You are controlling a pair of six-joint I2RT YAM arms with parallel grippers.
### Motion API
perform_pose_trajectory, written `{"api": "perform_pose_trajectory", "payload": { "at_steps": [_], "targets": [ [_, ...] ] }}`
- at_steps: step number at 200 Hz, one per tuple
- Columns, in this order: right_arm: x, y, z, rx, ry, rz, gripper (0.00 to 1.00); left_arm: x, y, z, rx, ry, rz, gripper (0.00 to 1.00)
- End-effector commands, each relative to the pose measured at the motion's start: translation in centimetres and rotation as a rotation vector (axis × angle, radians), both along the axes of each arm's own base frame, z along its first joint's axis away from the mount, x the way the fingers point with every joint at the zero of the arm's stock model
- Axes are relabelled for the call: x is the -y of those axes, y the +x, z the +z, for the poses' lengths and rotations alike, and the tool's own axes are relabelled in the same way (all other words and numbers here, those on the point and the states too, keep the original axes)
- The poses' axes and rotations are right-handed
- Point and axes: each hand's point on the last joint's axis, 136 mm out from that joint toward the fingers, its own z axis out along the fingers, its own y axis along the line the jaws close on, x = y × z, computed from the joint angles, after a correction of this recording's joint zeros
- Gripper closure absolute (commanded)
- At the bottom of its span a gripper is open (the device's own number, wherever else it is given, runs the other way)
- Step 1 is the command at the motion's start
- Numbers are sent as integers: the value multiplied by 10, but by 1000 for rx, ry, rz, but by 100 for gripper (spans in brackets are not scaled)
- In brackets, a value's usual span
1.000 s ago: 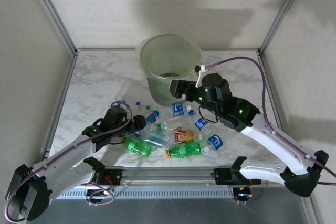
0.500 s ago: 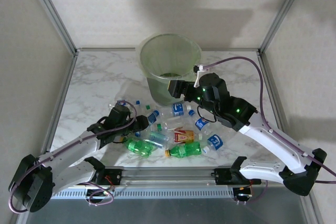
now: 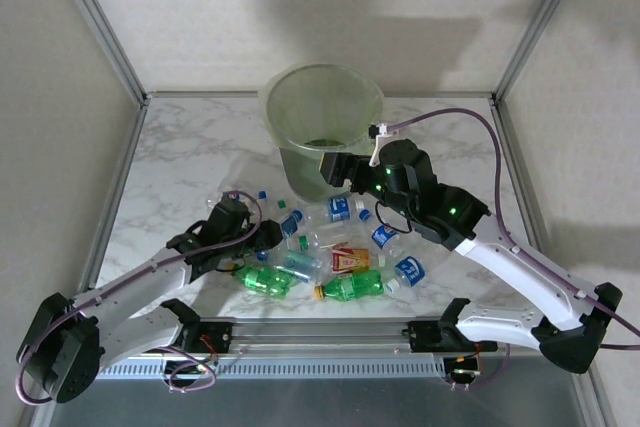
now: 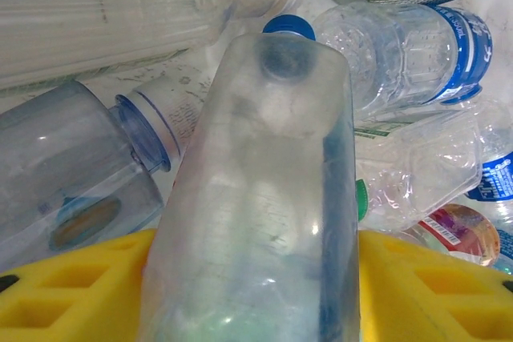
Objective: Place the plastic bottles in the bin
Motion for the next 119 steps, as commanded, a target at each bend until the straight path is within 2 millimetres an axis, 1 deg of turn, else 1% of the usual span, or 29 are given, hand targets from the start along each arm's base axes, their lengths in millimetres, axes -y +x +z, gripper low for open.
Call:
{"api": "perform_pose_trajectory", "payload": {
  "at_steps": [1,30,55,92,119],
  "targets": [
    [2,0,3,11,14,-21,11,2,2,15,30,5,-14,41],
    [5,1,4,14,7,-36,11,3,0,24,32,3,-25,43],
    [10,2,6,19,-1,-56,11,0,-3,37,46,8,-28,44],
    [24,2,11,30,-1,-108,10,-9,-10,57,58,30,-23,45],
    [32,2,14,28,2,-140,8,-22,-15,77,78,67,2,45]
  ]
}}
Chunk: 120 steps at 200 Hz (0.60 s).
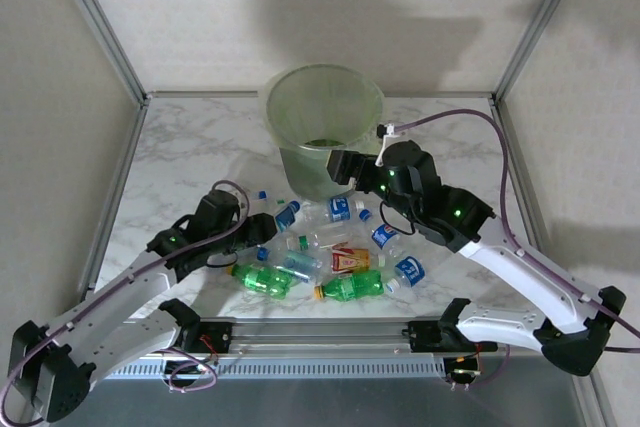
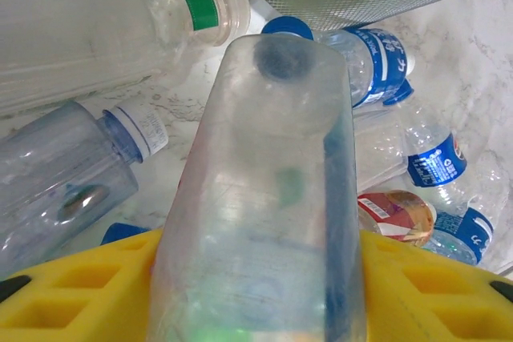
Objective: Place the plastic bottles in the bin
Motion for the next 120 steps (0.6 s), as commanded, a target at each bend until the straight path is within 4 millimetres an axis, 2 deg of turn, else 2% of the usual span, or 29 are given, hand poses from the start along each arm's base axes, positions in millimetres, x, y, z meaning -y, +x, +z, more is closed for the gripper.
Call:
{"api": "perform_pose_trajectory", "payload": {
  "at_steps": [1,79,120],
  "targets": [
    [13,-2,11,13,20,-53,8,-15,-8,20,20,63,18,45],
    [10,-2,30,25,53,-46,8,-51,-4,121,183,64,190,46],
    [14,-4,30,29,62,-50,9,-87,1,167,267,164,338,47]
  ]
}}
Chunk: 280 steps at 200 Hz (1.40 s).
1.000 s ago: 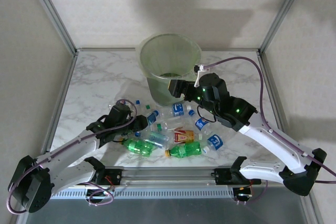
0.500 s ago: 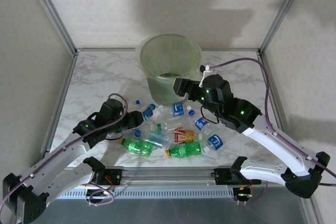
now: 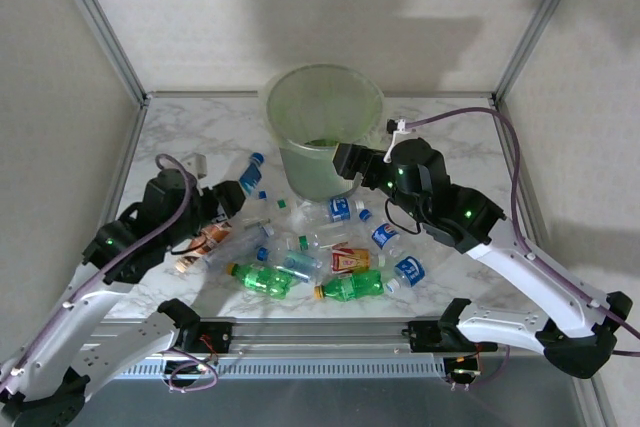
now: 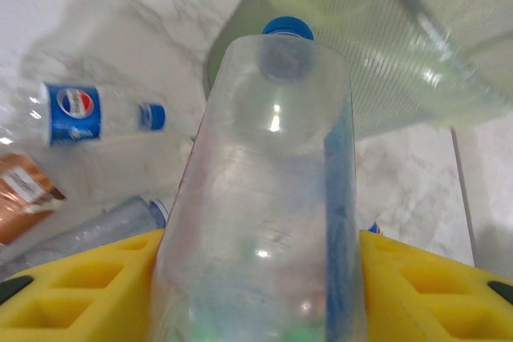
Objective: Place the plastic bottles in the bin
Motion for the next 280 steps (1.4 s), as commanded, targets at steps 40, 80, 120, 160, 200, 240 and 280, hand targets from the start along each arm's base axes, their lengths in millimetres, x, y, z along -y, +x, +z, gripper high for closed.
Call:
{"api": "perform_pose_trajectory", "payload": {
  "at_steps": [40,80,120,160,200,240,280],
  "targets": [
    [20,-7,3,2,28,-60,8,-31,30,81,183,120,188,47],
    [38,-14,-10,-29,21,-105,8,10,77,133,308,70,115,46],
    [58,-22,-20,-43,19,-154,8,66,123,141,327,22,-15,46],
    [65,-24,-29,-58,10,-176,7,114,163,117,289,55,-95,47],
    [68,-22,-37,-71,-11,-187,7,134,196,84,242,125,-102,48],
    [75,-21,-45,-89,-26,-212,7,132,201,50,200,187,-94,48],
    [76,-17,-53,-109,-33,-219,7,129,203,25,174,249,-97,45]
  ]
}}
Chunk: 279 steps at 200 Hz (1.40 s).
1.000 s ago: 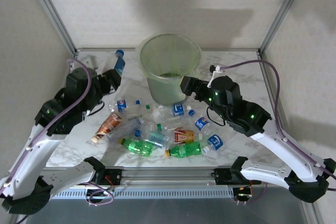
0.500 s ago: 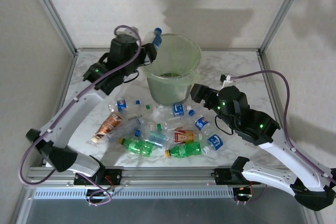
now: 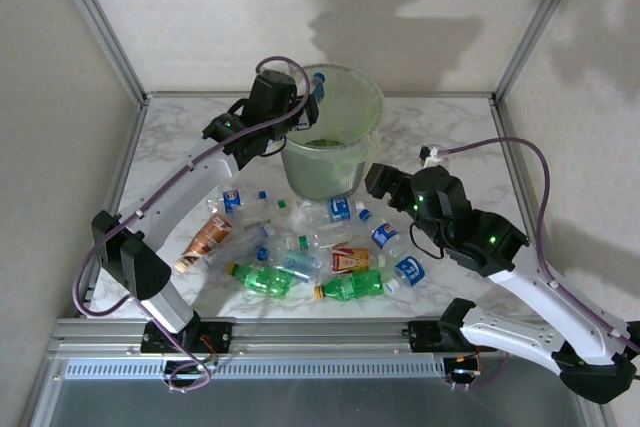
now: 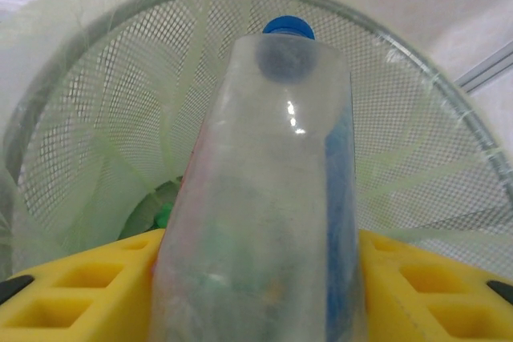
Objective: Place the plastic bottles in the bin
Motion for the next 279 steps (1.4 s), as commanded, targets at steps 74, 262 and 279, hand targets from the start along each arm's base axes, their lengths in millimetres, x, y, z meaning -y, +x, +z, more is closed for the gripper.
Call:
{"api": "perform_pose_trajectory", "payload": {
  "at_steps": [74,262,279],
  "targets": [
    [16,0,-7,-43,-13,-57,5,-2,1,1,48,24,1,30],
    [97,-66,-171,-581,-199,-428,7,-32,-103,110,254,-339,-138,22],
    [92,-71,-189,-625,-191,-409,8,-50,-114,86,231,-323,-88,22]
  ]
}}
